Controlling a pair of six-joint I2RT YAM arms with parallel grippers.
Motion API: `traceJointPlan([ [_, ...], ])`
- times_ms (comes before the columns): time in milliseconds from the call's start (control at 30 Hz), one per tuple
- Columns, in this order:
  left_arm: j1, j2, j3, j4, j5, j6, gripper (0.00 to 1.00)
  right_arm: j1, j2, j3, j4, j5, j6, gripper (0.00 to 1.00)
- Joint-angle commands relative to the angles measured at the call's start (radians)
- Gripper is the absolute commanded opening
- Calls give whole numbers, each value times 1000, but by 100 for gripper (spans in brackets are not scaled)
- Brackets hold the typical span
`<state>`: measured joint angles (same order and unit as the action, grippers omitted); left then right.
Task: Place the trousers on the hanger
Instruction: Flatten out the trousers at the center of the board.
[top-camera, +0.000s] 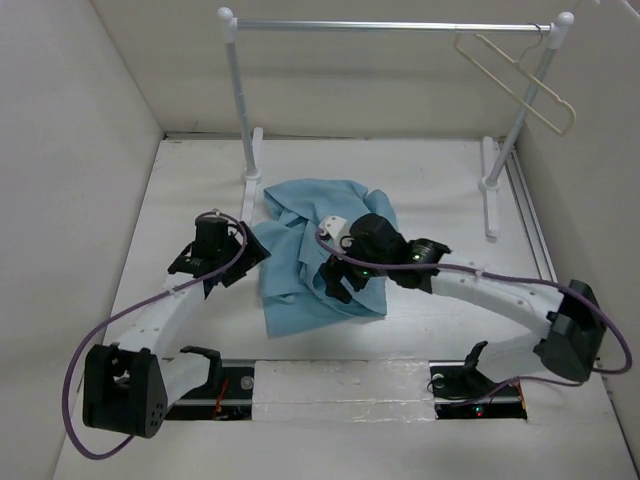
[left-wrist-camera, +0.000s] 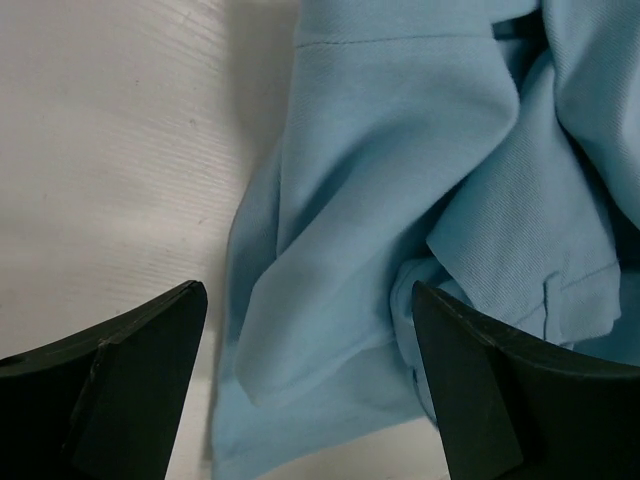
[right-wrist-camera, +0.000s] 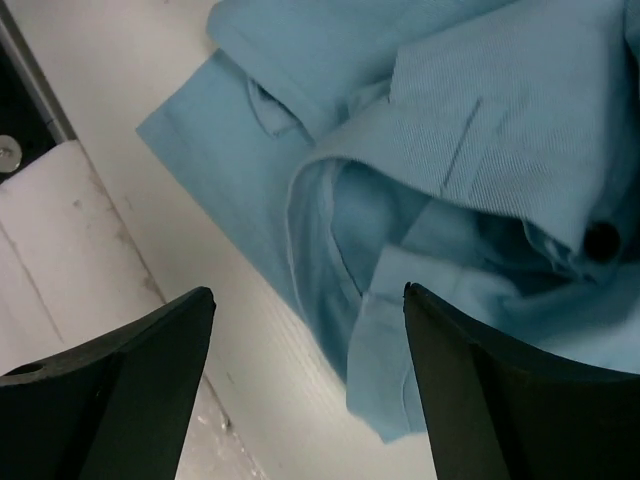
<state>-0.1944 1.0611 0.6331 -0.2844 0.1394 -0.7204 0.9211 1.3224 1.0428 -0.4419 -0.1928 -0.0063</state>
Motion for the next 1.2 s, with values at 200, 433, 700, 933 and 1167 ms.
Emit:
traceJointPlan([
  [200,19,210,-52,252,61,-48,76,36,349,258,83,239,-75,85],
  [433,19,344,-27,372,129,-39,40,36,432,307,77,329,-43,24],
  [700,19,289,215,165,16,45,0,-65,139,365,-91,377,-124,0],
  [933,30,185,694,-120,-204,124,0,-149,-127,622,-478,108,-273,0],
  [1167,39,145,766,-295,-521,144,2,-30,-300,228,-699,-362,-287,0],
])
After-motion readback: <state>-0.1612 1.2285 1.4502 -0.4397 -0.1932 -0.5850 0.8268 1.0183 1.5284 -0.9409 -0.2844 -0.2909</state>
